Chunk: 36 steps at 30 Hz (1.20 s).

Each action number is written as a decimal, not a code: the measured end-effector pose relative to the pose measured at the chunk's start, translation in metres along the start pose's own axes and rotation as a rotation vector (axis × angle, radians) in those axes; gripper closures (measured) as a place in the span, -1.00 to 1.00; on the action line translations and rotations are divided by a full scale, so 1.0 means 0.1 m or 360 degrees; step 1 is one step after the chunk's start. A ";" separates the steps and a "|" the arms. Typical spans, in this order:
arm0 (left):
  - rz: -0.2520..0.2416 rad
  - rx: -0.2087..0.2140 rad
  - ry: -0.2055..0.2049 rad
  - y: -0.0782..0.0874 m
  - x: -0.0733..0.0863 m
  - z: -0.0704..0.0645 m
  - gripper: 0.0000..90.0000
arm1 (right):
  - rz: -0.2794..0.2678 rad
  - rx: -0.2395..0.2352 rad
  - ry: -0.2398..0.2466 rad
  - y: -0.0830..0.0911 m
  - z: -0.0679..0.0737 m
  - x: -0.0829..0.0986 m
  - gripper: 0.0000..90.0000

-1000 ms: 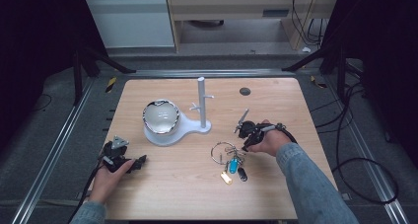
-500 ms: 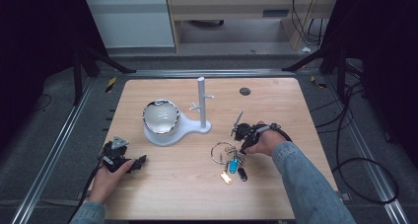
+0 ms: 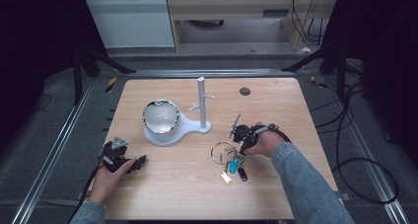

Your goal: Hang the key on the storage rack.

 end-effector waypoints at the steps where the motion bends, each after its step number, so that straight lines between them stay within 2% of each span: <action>1: 0.0000 0.0000 -0.0001 0.00 0.00 0.00 -1.00 | 0.0002 -0.0002 -0.0001 0.00 0.00 0.00 0.78; 6: 0.0000 0.0000 0.0000 0.00 0.00 0.00 -1.00 | 0.0013 -0.0022 -0.0009 0.00 0.01 0.01 0.92; 11: 0.0000 0.0000 0.0000 0.00 0.00 0.00 -1.00 | 0.0011 -0.0034 -0.0024 0.00 0.01 0.00 0.95; 23: 0.0000 0.0000 -0.0001 0.00 0.00 0.00 -1.00 | -0.0005 -0.0032 -0.0029 0.02 0.02 0.00 0.97; 32: 0.0000 0.0002 0.0000 0.00 0.00 0.00 -1.00 | 0.0025 -0.0028 -0.0013 0.10 0.03 0.04 0.97; 36: 0.0000 0.0001 0.0000 0.00 0.00 0.00 -1.00 | 0.0008 -0.0025 -0.0002 0.16 0.05 0.03 0.97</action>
Point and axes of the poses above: each handheld gripper's, and its own axes: y roughly backward along the jaws, x roughly out of its underside, z roughly to its left, the point moved 10 cm from there along -y, roughly forward along the jaws, and after that the axes turned 8 degrees about -x, right-handed, at the moved point
